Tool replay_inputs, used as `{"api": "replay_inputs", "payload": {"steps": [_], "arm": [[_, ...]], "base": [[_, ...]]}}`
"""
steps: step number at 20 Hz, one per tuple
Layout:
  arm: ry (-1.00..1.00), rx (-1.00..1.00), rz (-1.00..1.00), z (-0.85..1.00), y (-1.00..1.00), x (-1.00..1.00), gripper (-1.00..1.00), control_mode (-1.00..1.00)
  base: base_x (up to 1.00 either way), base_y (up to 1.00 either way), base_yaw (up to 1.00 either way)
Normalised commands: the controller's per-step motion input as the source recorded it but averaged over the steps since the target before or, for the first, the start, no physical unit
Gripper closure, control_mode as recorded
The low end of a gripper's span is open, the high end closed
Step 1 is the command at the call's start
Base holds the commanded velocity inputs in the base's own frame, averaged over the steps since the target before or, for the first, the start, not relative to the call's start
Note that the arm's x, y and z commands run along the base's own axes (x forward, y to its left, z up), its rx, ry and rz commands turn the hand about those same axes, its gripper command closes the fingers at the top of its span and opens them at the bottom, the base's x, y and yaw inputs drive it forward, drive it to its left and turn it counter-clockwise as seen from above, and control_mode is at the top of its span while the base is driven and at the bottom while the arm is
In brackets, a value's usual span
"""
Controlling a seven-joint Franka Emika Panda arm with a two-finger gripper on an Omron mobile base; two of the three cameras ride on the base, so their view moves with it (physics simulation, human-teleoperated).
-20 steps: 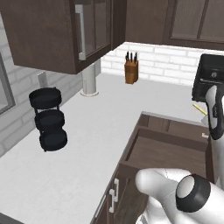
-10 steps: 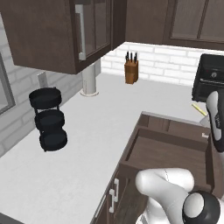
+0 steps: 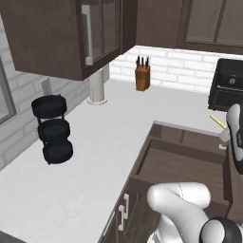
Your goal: Take a straw from the drawer in front and place it inside the glass cup on the dining counter.
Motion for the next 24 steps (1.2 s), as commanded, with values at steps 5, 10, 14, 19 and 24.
{"api": "replay_inputs", "payload": {"steps": [5,10,14,19,24], "arm": [[0.00,0.00,0.00,0.00,0.00,0.00,1.00,1.00],[0.00,0.00,0.00,0.00,0.00,0.00,1.00,1.00],[0.00,0.00,0.00,0.00,0.00,0.00,1.00,1.00],[0.00,0.00,0.00,0.00,0.00,0.00,1.00,1.00],[0.00,0.00,0.00,0.00,0.00,0.00,1.00,1.00]], "base": [[-0.09,0.05,0.00],[-0.57,0.27,0.14],[-0.64,0.27,0.40],[-0.47,0.11,0.62],[-0.48,-0.20,0.70]]}}
